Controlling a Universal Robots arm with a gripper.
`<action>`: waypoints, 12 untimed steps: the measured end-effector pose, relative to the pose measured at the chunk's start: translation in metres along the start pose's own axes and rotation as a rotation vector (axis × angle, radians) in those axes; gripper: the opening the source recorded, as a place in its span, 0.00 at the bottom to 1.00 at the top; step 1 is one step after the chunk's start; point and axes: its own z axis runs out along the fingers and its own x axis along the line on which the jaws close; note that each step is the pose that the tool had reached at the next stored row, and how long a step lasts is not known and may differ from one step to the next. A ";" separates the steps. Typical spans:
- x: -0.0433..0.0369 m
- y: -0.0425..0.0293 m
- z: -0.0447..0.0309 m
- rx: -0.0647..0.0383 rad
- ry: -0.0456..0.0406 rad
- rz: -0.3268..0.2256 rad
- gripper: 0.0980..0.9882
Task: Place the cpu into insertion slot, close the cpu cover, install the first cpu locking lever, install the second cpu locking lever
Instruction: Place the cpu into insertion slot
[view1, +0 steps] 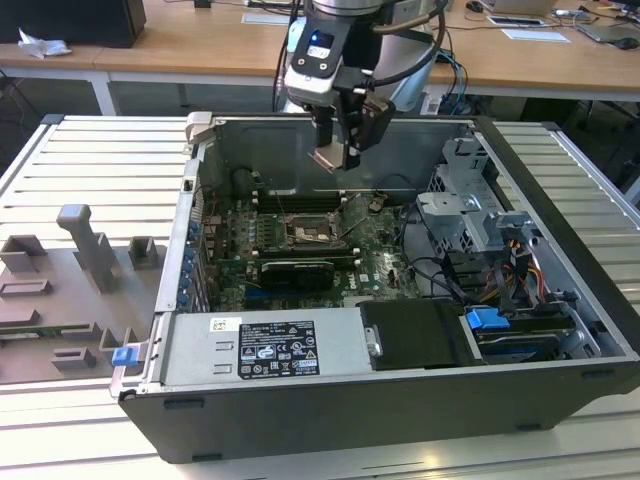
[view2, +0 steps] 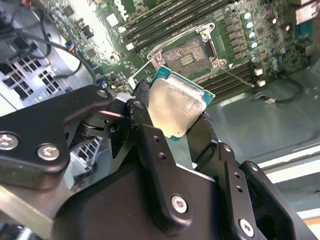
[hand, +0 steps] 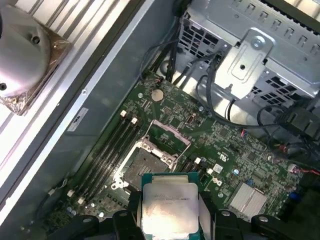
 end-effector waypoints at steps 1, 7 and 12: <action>0.0000 0.0000 0.0005 0.000 -0.0014 0.017 0.50; -0.0001 -0.0003 0.0041 -0.002 -0.0113 0.144 0.50; -0.0001 -0.0005 0.0064 -0.002 -0.0140 0.178 0.50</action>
